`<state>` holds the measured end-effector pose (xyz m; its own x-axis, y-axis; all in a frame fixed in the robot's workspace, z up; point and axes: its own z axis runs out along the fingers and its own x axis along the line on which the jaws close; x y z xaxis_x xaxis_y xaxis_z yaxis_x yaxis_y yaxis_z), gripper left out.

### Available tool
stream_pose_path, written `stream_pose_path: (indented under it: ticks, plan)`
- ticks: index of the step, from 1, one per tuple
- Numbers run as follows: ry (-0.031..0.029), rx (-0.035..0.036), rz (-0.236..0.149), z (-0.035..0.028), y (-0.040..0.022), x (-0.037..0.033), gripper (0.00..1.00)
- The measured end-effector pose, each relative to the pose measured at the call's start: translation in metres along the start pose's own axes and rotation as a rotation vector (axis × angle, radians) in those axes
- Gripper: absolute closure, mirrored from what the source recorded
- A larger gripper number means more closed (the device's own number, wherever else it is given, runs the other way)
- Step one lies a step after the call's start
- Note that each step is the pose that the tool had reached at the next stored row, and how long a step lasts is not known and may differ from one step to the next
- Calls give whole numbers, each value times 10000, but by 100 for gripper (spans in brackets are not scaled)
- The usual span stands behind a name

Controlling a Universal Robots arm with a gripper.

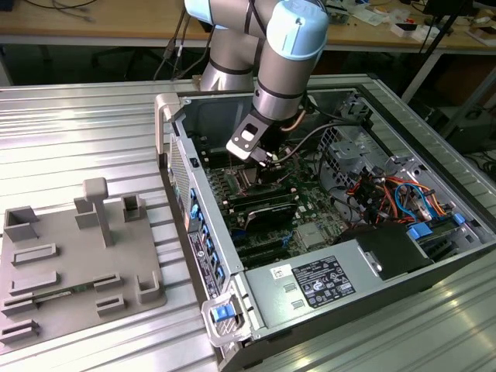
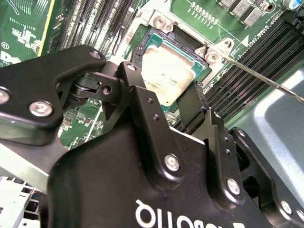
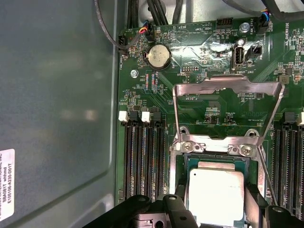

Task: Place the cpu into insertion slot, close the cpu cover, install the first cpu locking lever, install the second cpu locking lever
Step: 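Place the cpu into insertion slot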

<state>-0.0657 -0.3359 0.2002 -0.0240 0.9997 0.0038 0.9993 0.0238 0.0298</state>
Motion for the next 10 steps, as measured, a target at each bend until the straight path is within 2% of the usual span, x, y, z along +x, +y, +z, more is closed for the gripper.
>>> stream_pose_path:
  ticks: [10]
  plan:
    - [-11, -1, 8, 2, 5, 1, 45]
